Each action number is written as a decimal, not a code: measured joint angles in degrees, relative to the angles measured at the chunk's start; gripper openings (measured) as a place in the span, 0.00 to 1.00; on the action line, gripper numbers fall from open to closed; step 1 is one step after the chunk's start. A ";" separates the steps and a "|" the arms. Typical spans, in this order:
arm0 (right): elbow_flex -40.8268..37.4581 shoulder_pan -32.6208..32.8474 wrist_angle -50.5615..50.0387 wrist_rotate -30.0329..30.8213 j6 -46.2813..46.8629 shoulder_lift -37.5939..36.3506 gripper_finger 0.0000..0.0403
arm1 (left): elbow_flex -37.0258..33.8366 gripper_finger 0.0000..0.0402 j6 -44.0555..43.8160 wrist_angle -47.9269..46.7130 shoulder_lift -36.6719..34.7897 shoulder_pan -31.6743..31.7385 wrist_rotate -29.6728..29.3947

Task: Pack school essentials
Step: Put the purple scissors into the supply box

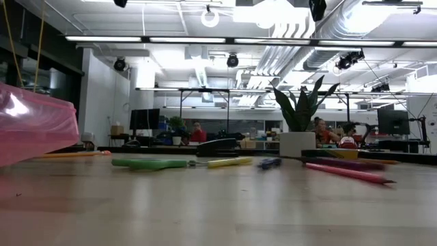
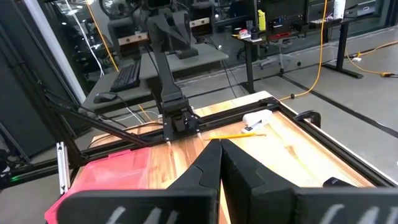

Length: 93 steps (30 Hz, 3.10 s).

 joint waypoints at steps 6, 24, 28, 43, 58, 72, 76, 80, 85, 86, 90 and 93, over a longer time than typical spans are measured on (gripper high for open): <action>1.79 -1.56 -6.99 0.12 8.56 1.12 0.01 | -0.09 0.00 -1.14 -0.65 3.27 -0.03 0.07; 8.52 9.05 -77.59 -12.54 41.17 16.26 0.52 | -0.07 0.00 -1.62 -0.56 2.64 -0.03 0.07; 3.75 11.63 -73.24 -14.59 45.10 16.77 0.53 | -0.07 0.00 -1.62 -0.58 2.64 -0.03 0.24; -14.32 9.59 -56.47 -19.49 44.41 14.82 0.52 | -0.06 0.00 -2.52 -0.54 2.64 -0.03 1.37; -18.90 8.89 -48.79 -19.26 44.60 15.82 0.40 | -0.04 0.00 -3.10 -0.54 2.64 -0.03 1.40; -21.03 8.88 -49.42 -18.15 46.82 15.93 0.05 | -0.04 0.00 -2.59 -0.58 2.64 0.01 1.38; -20.58 8.89 -49.55 -18.39 46.54 15.92 0.02 | -0.04 0.00 -0.26 -0.56 2.64 0.01 1.38; -18.42 8.91 -50.80 -18.20 44.11 16.17 0.01 | -0.04 0.00 -0.07 -0.56 2.64 0.01 1.38; -15.09 8.93 -51.44 -18.21 42.68 16.13 0.00 | -0.04 0.00 -0.07 -0.56 2.64 0.03 1.38; -14.41 8.93 -52.14 -18.17 42.47 16.11 0.00 | -0.04 0.00 -0.07 -0.56 2.63 0.04 1.38; -9.96 8.92 -55.64 -16.22 39.99 16.04 0.00 | -0.03 0.00 -0.07 -0.54 2.64 0.04 1.38; -6.10 8.92 -59.37 -13.90 38.30 15.62 0.00 | -0.02 0.00 -0.07 -0.56 2.64 0.03 1.38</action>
